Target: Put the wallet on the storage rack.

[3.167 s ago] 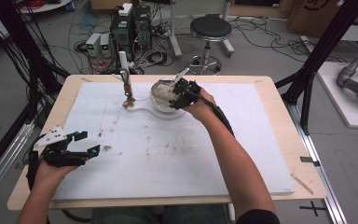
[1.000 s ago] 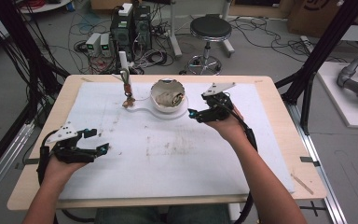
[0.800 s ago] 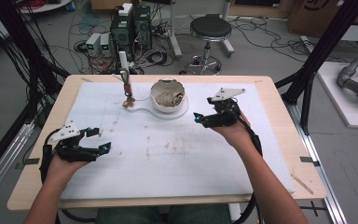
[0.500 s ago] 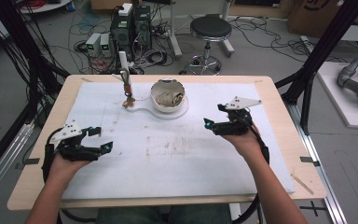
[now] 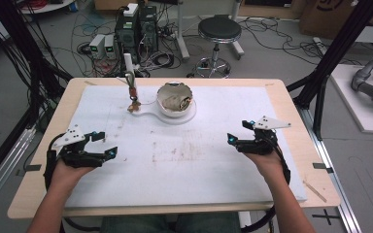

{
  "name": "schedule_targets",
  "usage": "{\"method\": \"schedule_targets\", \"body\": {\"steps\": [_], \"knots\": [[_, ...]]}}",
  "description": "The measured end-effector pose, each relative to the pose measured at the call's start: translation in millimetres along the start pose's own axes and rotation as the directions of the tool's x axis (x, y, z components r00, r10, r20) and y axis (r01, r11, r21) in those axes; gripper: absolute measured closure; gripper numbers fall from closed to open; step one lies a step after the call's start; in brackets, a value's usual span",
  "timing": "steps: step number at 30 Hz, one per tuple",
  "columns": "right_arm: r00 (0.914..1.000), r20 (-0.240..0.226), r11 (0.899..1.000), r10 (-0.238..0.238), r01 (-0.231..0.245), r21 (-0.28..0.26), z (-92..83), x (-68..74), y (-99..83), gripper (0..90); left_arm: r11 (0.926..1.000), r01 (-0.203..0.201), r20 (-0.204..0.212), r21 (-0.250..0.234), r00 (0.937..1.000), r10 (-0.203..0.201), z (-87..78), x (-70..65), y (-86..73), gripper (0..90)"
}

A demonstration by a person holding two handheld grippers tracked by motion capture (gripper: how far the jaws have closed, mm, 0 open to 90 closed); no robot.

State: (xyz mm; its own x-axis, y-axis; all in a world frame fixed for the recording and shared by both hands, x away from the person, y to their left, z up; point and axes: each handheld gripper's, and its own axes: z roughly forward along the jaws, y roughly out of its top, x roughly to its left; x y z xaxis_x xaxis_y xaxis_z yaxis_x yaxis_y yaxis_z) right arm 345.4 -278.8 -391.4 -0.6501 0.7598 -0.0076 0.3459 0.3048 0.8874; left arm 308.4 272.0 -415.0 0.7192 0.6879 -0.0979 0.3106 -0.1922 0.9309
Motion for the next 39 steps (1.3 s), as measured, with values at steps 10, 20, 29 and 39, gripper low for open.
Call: {"method": "schedule_targets", "body": {"steps": [10, 20, 29, 39], "knots": [[0.9994, 0.023, 0.999, 0.025, -0.024, -0.028, -11.6, -7.1, -19.4, 20.0, 0.9999, -0.003, 0.010, -0.016, 0.9999, 0.003, 7.9, -0.7, 3.3, 17.5], [0.9994, 0.024, 1.000, 0.026, -0.026, 0.009, -4.6, -8.2, -27.3, 20.0, 0.9999, -0.014, 0.015, -0.003, 0.9998, 0.014, 8.0, -3.2, 1.7, 17.5], [0.9991, 0.028, 0.999, 0.033, -0.033, 0.022, -3.8, -8.3, -28.0, 20.1, 0.9999, -0.011, 0.012, -0.009, 0.9999, 0.011, 8.3, -2.1, 1.2, 17.5], [0.9995, 0.025, 0.999, 0.021, -0.022, 0.040, -0.5, -6.5, -28.2, 20.1, 0.9999, -0.014, 0.023, 0.005, 0.9996, 0.014, 10.9, -1.7, 0.3, 17.5]]}}
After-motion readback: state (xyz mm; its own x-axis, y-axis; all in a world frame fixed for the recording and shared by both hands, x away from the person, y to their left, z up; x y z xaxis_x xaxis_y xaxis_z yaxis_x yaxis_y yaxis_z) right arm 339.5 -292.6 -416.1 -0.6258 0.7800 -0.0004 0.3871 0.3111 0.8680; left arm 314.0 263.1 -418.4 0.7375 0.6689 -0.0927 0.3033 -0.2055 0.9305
